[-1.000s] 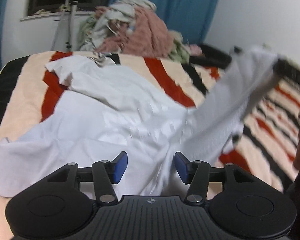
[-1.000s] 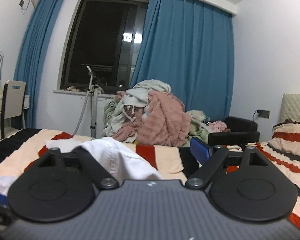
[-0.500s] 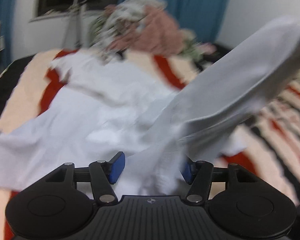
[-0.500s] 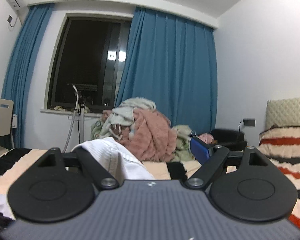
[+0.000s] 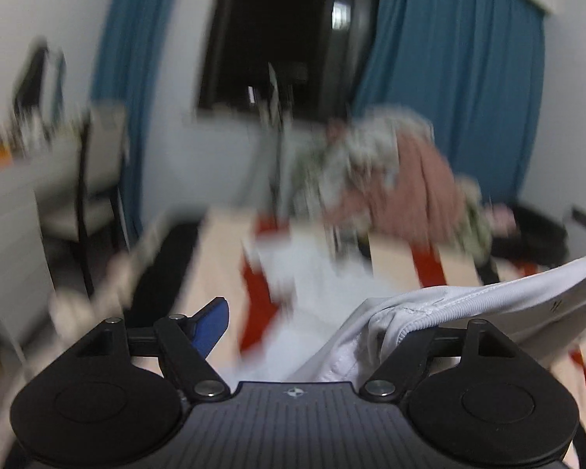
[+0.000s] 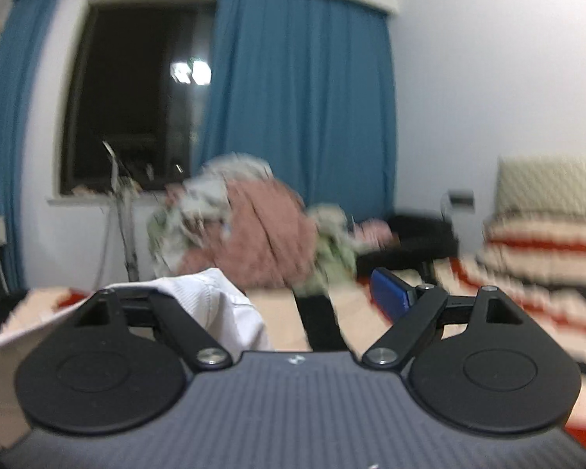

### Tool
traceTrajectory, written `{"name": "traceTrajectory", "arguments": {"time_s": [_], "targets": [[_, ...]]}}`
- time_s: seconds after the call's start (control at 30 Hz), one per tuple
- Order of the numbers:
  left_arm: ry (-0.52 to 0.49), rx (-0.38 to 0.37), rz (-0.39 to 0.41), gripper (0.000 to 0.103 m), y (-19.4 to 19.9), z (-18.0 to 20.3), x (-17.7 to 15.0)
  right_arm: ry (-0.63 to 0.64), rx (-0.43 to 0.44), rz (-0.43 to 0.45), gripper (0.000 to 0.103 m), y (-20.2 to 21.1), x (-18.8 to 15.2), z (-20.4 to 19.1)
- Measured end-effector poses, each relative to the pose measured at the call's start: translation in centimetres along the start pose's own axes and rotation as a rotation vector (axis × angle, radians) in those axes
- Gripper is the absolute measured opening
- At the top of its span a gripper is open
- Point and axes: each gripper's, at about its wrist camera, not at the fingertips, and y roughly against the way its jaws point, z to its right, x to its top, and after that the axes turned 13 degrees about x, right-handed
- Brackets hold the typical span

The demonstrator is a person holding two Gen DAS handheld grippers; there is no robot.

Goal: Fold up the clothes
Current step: 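Lift the shirt high with both tools, holding it up off the bed, then lower the held white shirt onto the bed with both tools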

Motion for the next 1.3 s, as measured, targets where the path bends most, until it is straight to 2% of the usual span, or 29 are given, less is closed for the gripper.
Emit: {"name": "traceTrajectory", "arguments": {"time_s": [0.1,0.2,0.4,0.5,0.57,0.63,0.7,0.8,0.9,1.0,1.13,1.17,1.3], "targets": [[0.032,0.032,0.142,0.078,3.4,-0.5,7.0,-0.030,0.071,0.051,0.084,0.2,6.4,-0.2],[0.066,0.050,0.275,0.078,8.0,-1.1,14.0,-0.013,0.131,0.139,0.084,1.5,12.9,-0.8],[0.104,0.009,0.489,0.082,17.4,-2.3,25.9,0.010,0.245,0.305,0.084,5.1,24.7,-0.2],[0.076,-0.004,0.540,0.083,20.5,-2.1,30.3,0.028,0.280,0.346,0.084,6.2,29.2,0.5],[0.068,-0.021,0.546,0.084,21.4,-1.4,32.4,0.037,0.292,0.349,0.084,6.2,31.7,0.9],[0.060,-0.039,0.551,0.085,22.2,-0.6,34.4,0.054,0.286,0.344,0.084,5.4,33.3,1.2],[0.056,-0.067,0.515,0.085,21.3,0.8,35.6,0.073,0.274,0.320,0.085,4.1,33.8,1.4],[0.025,-0.085,0.447,0.086,16.8,3.4,35.6,0.068,0.264,0.240,0.085,0.2,32.4,1.9],[-0.010,-0.083,0.363,0.086,9.5,6.3,33.6,0.070,0.243,0.119,0.085,-5.7,28.0,2.0],[-0.032,-0.084,0.255,0.086,-0.4,8.8,29.8,0.063,0.223,-0.017,0.085,-12.6,22.0,2.1],[-0.022,-0.055,0.084,0.086,-14.2,12.2,24.4,0.062,0.200,-0.171,0.084,-23.9,12.5,1.1],[-0.027,-0.039,0.061,0.086,-17.6,13.0,23.3,0.062,0.190,-0.206,0.084,-27.0,10.0,0.9],[-0.044,0.011,-0.038,0.086,-32.2,14.5,18.9,0.045,0.153,-0.289,0.084,-38.1,1.4,0.6]]}}
